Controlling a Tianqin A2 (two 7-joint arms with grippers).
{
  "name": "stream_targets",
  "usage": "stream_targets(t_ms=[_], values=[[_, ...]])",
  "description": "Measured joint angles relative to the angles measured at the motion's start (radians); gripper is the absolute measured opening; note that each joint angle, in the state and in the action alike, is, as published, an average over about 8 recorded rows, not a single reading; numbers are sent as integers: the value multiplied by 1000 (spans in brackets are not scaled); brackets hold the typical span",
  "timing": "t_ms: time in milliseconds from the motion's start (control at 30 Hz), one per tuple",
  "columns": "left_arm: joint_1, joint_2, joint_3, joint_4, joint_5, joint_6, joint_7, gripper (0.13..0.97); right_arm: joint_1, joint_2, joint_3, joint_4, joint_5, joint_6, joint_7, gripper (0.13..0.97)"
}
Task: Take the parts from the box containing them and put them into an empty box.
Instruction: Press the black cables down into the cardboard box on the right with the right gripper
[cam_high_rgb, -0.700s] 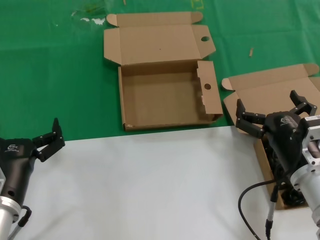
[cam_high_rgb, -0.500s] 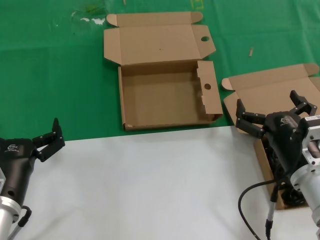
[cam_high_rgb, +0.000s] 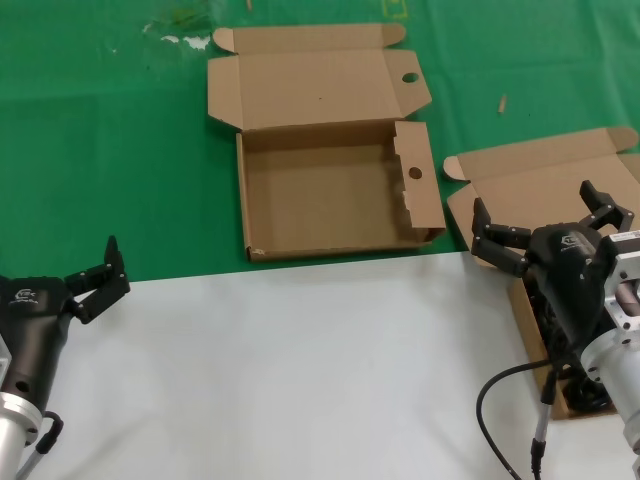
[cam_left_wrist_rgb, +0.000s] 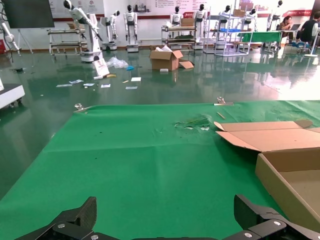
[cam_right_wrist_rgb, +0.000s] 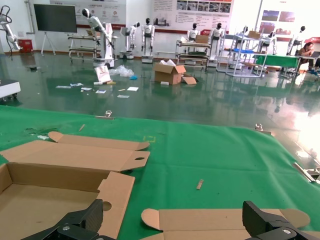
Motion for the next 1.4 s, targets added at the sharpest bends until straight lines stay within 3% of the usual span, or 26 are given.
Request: stream_targets(t_ms=[333, 633, 833, 1067, 1133, 1400], values=[[0, 0, 0, 0, 0, 0, 0, 948, 0, -3, 4, 0, 0, -4, -4, 965], [0, 0, 0, 0, 0, 0, 0, 874, 15, -98, 105, -18, 9, -100, -143, 965], [0, 0, 0, 0, 0, 0, 0, 851, 21, -104, 128, -30, 15, -111, -164, 965], [0, 0, 0, 0, 0, 0, 0, 715, -8, 31, 64, -13, 4, -103, -71, 965], [0, 0, 0, 0, 0, 0, 0, 695, -20, 90, 41, -3, -4, -103, -34, 965], [0, 0, 0, 0, 0, 0, -1, 480, -75, 378, -18, 58, -51, -124, 149, 965]])
